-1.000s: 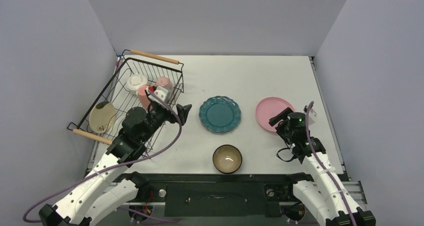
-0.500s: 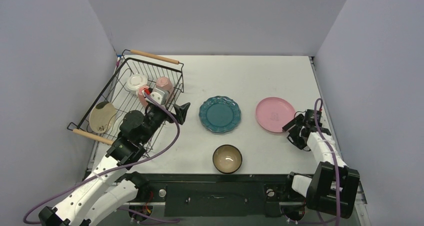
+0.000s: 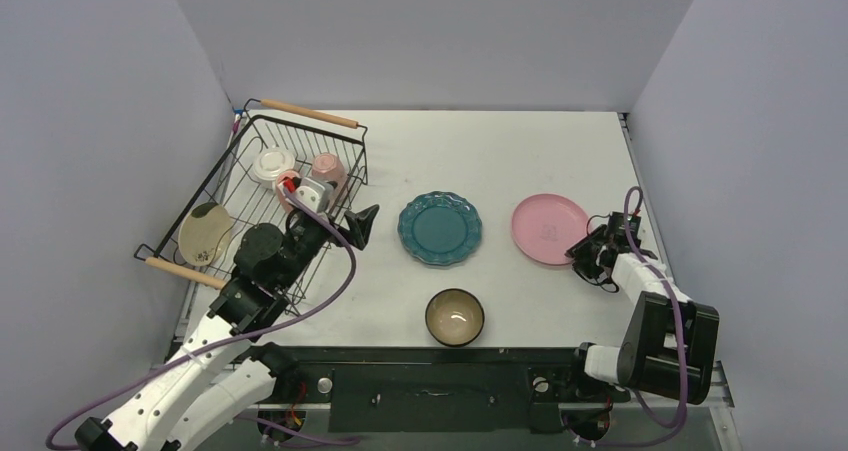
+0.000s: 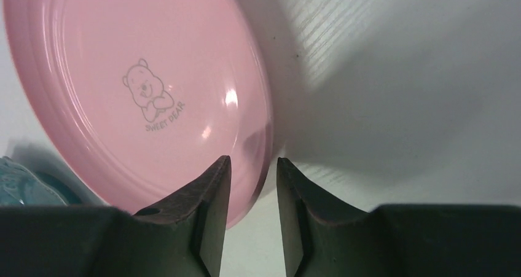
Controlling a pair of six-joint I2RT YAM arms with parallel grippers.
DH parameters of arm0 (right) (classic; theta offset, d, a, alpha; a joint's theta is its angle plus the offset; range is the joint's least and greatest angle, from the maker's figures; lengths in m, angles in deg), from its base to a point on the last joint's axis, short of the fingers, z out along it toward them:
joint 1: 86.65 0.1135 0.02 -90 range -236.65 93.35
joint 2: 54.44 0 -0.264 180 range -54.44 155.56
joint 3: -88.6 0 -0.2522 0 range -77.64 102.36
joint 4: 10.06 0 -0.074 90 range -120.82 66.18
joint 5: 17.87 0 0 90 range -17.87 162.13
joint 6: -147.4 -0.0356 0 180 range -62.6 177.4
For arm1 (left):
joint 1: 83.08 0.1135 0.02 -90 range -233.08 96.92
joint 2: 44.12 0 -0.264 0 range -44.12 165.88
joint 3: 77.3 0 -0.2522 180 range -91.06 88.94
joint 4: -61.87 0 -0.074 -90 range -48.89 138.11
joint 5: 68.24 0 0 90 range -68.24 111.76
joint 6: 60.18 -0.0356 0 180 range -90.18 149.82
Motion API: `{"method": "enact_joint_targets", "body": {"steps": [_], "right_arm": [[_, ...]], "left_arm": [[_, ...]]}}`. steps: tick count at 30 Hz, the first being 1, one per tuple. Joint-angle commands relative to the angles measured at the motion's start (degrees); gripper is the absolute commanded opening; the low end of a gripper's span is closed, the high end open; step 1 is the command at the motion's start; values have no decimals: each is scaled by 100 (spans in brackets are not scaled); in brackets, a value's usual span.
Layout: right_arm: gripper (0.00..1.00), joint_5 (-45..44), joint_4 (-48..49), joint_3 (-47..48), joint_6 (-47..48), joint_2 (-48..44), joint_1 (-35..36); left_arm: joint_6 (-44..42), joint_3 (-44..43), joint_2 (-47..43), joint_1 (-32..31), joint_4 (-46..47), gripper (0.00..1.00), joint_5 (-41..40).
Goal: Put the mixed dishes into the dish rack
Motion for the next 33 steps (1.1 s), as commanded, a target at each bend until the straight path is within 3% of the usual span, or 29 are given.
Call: {"method": "enact_joint_targets", "body": {"steps": [1,4,8,11,23,33], "right_arm": [[28,-179,612,-150,-295,-85,-97],[15,-290,724,-246,-332,-157,-159],[10,-302,778,-306,-223,-144,-181],[0,-341,751,-328,-203,-116,-193],[0,15,596,-376,-91,-869,-196],[0,1076,-30,525,368,-1680,78]], "left_arm": [[-26,-118,54,-22,287,97,177],[-11,-127,127,-20,272,97,244],[-37,-122,124,-22,237,97,135],[-74,-106,118,-20,237,97,89],[-154,-74,156,-24,218,97,-26],[-109,-119,337,-28,152,97,6]]}}
